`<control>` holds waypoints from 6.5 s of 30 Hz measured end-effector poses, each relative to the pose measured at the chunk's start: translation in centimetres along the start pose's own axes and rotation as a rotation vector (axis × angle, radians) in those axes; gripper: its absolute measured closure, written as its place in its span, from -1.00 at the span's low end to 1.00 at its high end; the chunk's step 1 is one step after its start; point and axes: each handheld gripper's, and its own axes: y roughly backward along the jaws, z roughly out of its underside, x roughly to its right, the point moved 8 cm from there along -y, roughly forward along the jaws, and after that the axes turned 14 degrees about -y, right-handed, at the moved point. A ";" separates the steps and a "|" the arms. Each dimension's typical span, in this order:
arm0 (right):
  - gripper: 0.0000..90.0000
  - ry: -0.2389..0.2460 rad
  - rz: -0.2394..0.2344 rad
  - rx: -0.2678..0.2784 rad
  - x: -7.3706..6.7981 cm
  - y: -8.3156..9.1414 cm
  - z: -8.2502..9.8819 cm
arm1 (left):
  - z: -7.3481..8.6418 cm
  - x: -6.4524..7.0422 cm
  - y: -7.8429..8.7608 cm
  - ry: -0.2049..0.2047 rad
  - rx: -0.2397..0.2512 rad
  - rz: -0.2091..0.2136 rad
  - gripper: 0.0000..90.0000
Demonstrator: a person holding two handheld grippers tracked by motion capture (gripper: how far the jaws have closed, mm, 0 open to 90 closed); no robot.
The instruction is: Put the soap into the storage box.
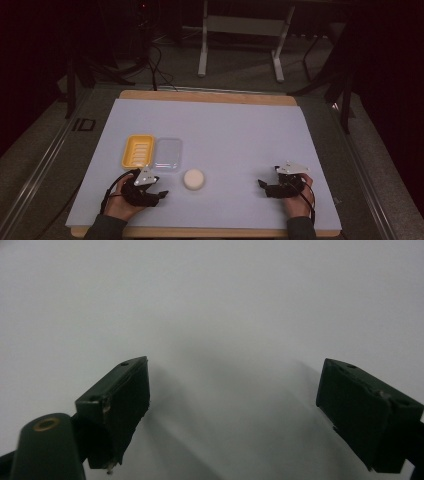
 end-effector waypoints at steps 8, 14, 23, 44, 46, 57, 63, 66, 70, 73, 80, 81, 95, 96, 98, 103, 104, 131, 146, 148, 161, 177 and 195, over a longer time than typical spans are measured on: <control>-0.69 0.023 -0.028 0.029 -0.4 0.3 0.0 | 0.0 0.5 0.0 -0.008 -0.012 0.026 -0.09; -0.69 0.013 -0.048 0.050 -0.3 0.5 -0.1 | -0.3 0.7 0.0 -0.038 -0.026 0.050 -0.08; -0.69 0.043 -0.051 0.054 -0.6 0.6 0.0 | -0.7 0.9 -0.4 -0.110 -0.085 0.062 -0.09; -0.69 0.068 -0.037 0.069 -0.8 0.7 0.0 | -3.2 0.1 -0.8 -0.217 -0.115 0.116 -0.12; -0.69 0.070 -0.038 0.069 -0.8 0.7 0.0 | -3.4 0.0 -0.9 -0.228 -0.122 0.116 -0.12; -0.69 0.070 -0.040 0.068 -0.8 0.7 0.0 | -4.0 -0.1 -1.4 -0.275 -0.164 0.134 -0.17; -0.69 0.073 -0.037 0.066 -0.9 0.7 0.0 | -4.4 -0.2 -1.3 -0.276 -0.176 0.148 -0.19; -0.69 0.071 -0.037 0.066 -0.8 0.7 0.0 | -4.7 -0.4 -1.2 -0.296 -0.191 0.153 -0.20; -0.69 0.072 -0.038 0.066 -0.9 0.7 0.0 | -5.2 -0.5 -1.1 -0.307 -0.197 0.152 -0.20; -0.69 0.072 -0.040 0.067 -0.9 0.7 0.0 | -5.4 -0.6 -1.0 -0.312 -0.202 0.153 -0.22; -0.69 0.070 -0.037 0.068 -0.8 0.7 0.0 | -6.2 -0.8 -0.9 -0.338 -0.212 0.158 -0.23; -0.69 0.071 -0.037 0.069 -0.8 0.8 0.0 | -6.3 -0.8 -1.0 -0.342 -0.214 0.161 -0.23; -0.69 0.071 -0.040 0.073 -0.8 0.8 0.0 | -7.0 -0.8 -1.9 -0.381 -0.238 0.207 -0.26; -0.69 0.071 -0.040 0.073 -0.8 0.8 0.0 | -7.0 -0.8 -1.9 -0.381 -0.238 0.207 -0.26; -0.69 0.070 -0.040 0.074 -0.8 0.8 0.0 | -7.1 -0.8 -1.9 -0.386 -0.243 0.208 -0.27; -0.69 0.071 -0.040 0.075 -0.8 0.8 0.0 | -7.2 -0.9 -2.2 -0.401 -0.261 0.212 -0.31; -0.69 0.071 -0.040 0.075 -0.8 0.8 0.0 | -7.2 -0.9 -2.3 -0.405 -0.265 0.213 -0.32; -0.69 0.073 -0.041 0.077 -0.9 0.8 0.0 | -7.8 -0.5 -3.8 -0.440 -0.323 0.267 -0.60; -0.69 0.075 -0.042 0.079 -0.9 0.9 0.0 | -8.0 -0.3 -4.4 -0.444 -0.343 0.285 -0.60; -0.69 0.074 -0.043 0.079 -0.9 0.9 0.0 | -8.0 -0.3 -4.5 -0.450 -0.346 0.288 -0.60; -0.69 0.076 -0.043 0.076 -0.9 0.8 0.0 | -8.2 -0.3 -5.1 -0.453 -0.362 0.299 -0.61; -0.69 0.076 -0.044 0.079 -0.9 0.9 0.0 | -8.4 -0.1 -5.7 -0.450 -0.363 0.315 -0.61; -0.69 0.076 -0.044 0.080 -0.9 0.9 0.0 | -9.0 0.5 -6.5 -0.469 -0.365 0.331 -0.62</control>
